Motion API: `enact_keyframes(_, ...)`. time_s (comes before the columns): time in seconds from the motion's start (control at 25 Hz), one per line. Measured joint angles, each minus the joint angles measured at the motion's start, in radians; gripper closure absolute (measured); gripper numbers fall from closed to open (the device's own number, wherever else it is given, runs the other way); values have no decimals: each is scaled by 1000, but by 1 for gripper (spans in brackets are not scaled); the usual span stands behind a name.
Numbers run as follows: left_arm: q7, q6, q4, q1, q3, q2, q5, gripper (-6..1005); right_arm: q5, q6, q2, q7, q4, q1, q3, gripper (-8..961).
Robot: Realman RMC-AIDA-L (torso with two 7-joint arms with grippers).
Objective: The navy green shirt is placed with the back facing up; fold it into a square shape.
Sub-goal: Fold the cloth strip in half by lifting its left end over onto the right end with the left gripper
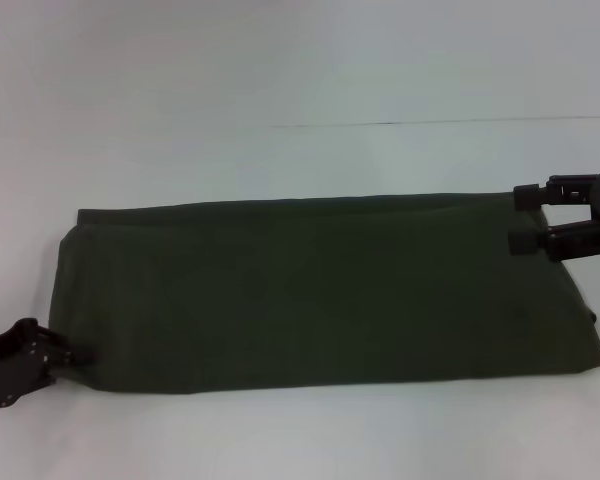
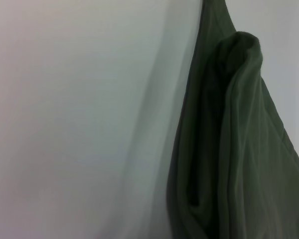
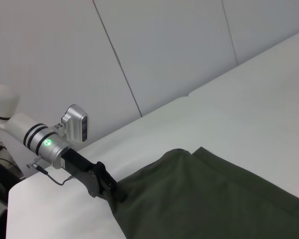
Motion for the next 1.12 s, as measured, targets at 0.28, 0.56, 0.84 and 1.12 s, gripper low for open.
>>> enact_keyframes(0.28, 14, -1, 1, 0, 0, 0, -5, 933, 0, -5, 2, -1, 0, 1, 0, 37)
enact_keyframes(0.56, 29, 5, 4, 4, -9, -4, -10, 972, 10, -2, 4, -3, 0, -6, 0, 37)
enact_keyframes(0.84, 36, 10, 5, 7, -11, -5, -11, 972, 12, -6, 4, -6, 1, -12, 0, 37)
enact_keyframes(1.12, 59, 13, 20, 21, -40, -3, -12, 971, 12, 0, 3, -9, 3, -18, 10, 37)
